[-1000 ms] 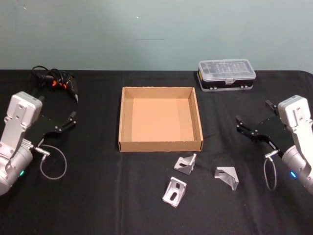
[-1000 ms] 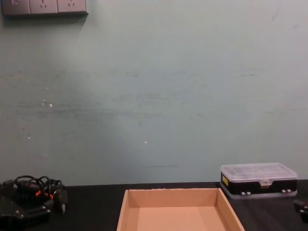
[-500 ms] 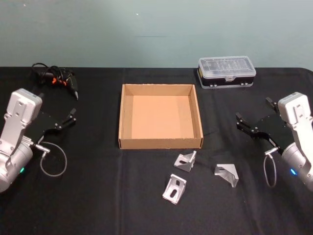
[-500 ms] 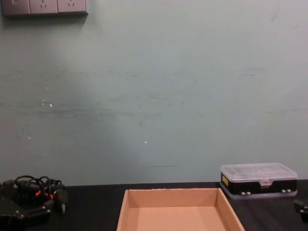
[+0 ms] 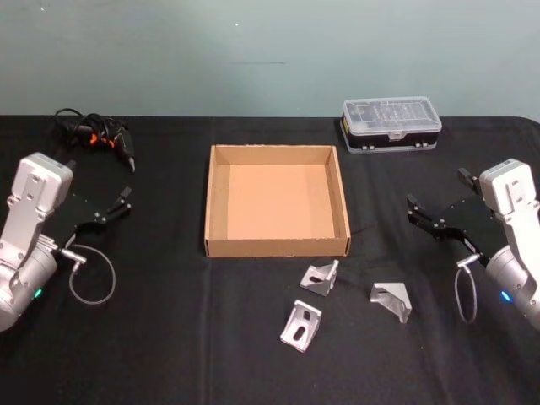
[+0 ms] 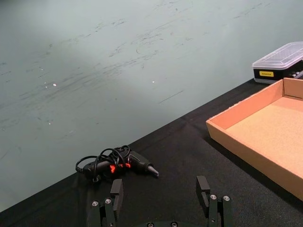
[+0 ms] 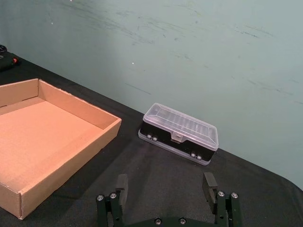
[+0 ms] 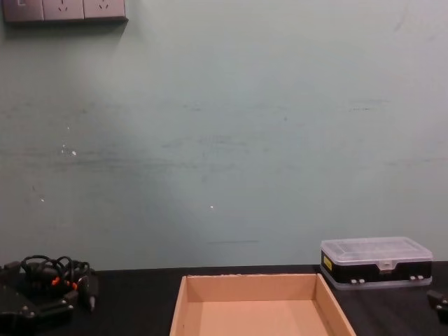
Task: Use one hand to pick up the angle iron from the table and place it into the box.
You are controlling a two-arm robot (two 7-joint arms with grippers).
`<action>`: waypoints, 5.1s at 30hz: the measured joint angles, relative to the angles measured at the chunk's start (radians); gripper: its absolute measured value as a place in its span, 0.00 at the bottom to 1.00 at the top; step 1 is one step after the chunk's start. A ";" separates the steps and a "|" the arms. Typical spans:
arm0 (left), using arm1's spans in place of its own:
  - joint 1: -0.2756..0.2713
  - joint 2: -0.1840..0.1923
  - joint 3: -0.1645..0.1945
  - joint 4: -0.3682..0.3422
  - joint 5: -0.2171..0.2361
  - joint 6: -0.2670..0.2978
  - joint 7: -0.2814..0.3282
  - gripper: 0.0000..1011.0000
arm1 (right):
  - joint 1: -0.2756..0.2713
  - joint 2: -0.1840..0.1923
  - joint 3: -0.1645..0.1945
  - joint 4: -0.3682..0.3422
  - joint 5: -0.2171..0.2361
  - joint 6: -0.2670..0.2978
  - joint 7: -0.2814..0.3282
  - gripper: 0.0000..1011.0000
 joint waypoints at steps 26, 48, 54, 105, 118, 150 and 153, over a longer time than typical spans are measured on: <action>0.000 0.000 0.000 0.000 0.000 0.000 0.000 1.00 | -0.318 0.211 0.194 -0.434 0.184 0.204 0.163 0.99; 0.000 0.000 0.000 0.000 0.000 0.000 0.000 1.00 | -0.410 0.275 0.227 -0.552 0.255 0.466 0.272 0.99; 0.000 0.000 0.000 0.000 0.000 0.000 0.000 1.00 | -0.341 0.237 0.171 -0.514 0.198 0.499 0.288 0.99; 0.000 0.000 0.000 0.000 0.000 0.000 0.000 1.00 | -0.217 0.091 0.101 -0.374 0.036 0.534 0.300 0.73; 0.000 0.000 0.000 0.000 0.000 0.000 0.000 1.00 | -0.218 0.092 0.101 -0.375 0.037 0.535 0.299 0.33; 0.000 0.000 0.000 0.000 0.000 0.000 0.000 1.00 | -0.163 0.044 0.126 -0.444 -0.032 0.555 0.309 0.29; 0.000 0.000 0.000 0.000 0.000 0.000 0.000 1.00 | -0.128 0.027 0.109 -0.430 -0.060 0.563 0.308 0.29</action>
